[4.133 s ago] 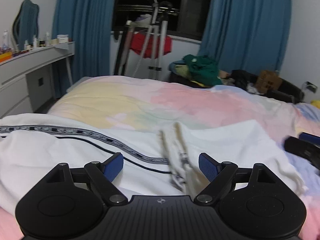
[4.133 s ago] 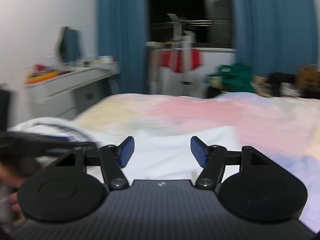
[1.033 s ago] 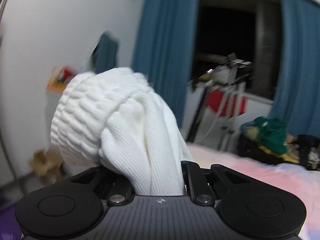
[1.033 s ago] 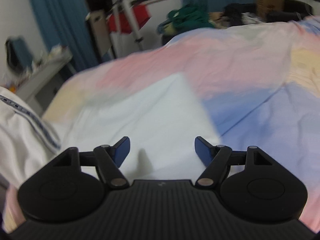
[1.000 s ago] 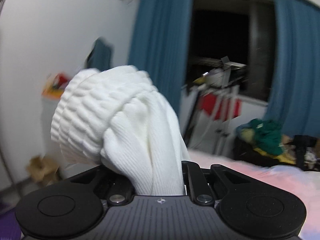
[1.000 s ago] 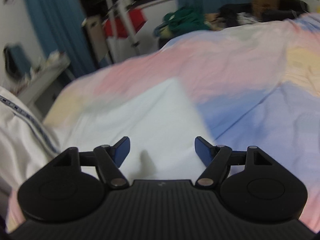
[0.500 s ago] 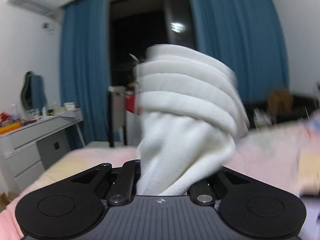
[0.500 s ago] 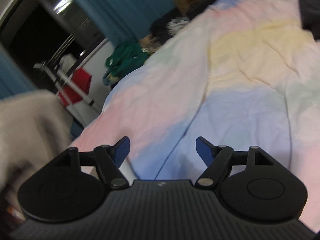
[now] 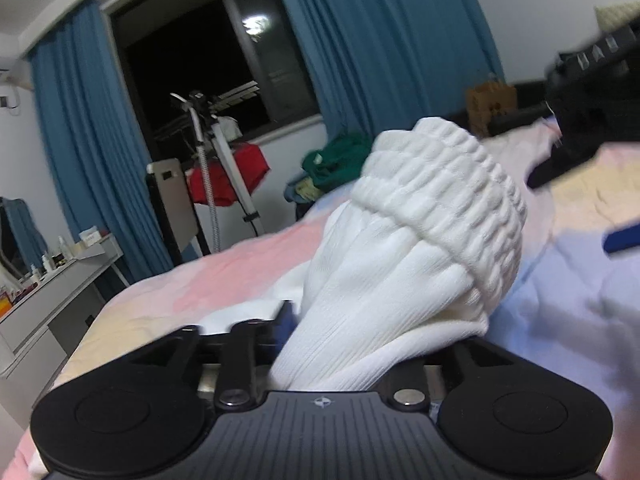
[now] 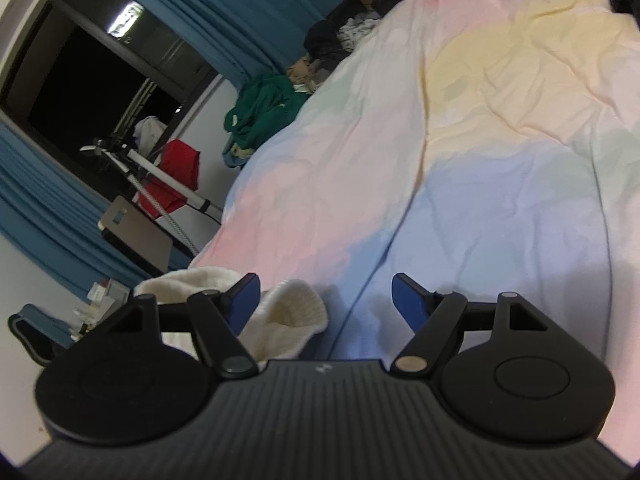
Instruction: Fold clothes
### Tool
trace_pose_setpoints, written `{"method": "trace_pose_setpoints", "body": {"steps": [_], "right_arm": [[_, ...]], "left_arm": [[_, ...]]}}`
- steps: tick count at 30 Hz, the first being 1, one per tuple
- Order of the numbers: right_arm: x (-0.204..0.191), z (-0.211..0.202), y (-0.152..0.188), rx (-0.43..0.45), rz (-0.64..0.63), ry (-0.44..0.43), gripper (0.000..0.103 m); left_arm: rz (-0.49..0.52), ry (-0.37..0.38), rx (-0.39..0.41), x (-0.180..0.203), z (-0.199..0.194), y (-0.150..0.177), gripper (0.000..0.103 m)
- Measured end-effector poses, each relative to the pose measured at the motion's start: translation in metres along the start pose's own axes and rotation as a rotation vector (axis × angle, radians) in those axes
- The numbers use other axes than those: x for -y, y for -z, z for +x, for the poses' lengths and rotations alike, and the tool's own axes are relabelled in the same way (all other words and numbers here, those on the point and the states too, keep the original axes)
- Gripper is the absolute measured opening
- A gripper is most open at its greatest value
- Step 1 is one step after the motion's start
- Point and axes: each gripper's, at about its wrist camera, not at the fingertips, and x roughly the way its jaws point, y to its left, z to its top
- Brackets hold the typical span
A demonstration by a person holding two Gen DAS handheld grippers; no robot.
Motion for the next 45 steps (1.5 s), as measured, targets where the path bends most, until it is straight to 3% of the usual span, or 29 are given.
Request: {"method": "trace_pose_setpoints", "body": {"steps": [2, 3, 10, 13, 19, 26, 32, 36, 45], "right_arm": [[-0.003, -0.003, -0.001, 0.011, -0.019, -0.017, 0.075], [-0.005, -0.005, -0.001, 0.016, -0.023, -0.025, 0.075], [-0.020, -0.015, 0.004, 0.026, -0.059, -0.122, 0.075], [-0.026, -0.017, 0.008, 0.023, -0.044, -0.162, 0.076], [-0.030, -0.011, 0.021, -0.053, -0.022, -0.166, 0.077], [-0.036, -0.010, 0.038, -0.072, -0.019, -0.095, 0.079], [-0.031, -0.014, 0.050, -0.082, 0.010, -0.046, 0.083], [-0.025, -0.013, 0.054, -0.107, 0.088, -0.094, 0.084], [-0.040, 0.016, 0.072, -0.230, -0.021, -0.033, 0.087]], "left_arm": [[0.006, 0.027, -0.020, -0.020, -0.008, 0.011, 0.072], [0.012, 0.045, -0.033, -0.026, -0.012, 0.014, 0.077], [0.088, 0.146, -0.002, -0.074, -0.059, 0.048, 0.089], [0.092, 0.149, 0.007, -0.098, -0.079, 0.066, 0.089], [0.004, 0.058, -0.001, -0.145, -0.089, 0.090, 0.089], [-0.089, 0.037, -0.015, -0.174, -0.084, 0.102, 0.089], [-0.127, 0.035, -0.014, -0.178, -0.080, 0.100, 0.090], [-0.139, 0.042, -0.017, -0.175, -0.077, 0.097, 0.091], [-0.141, 0.025, -0.015, -0.176, -0.075, 0.099, 0.091]]}}
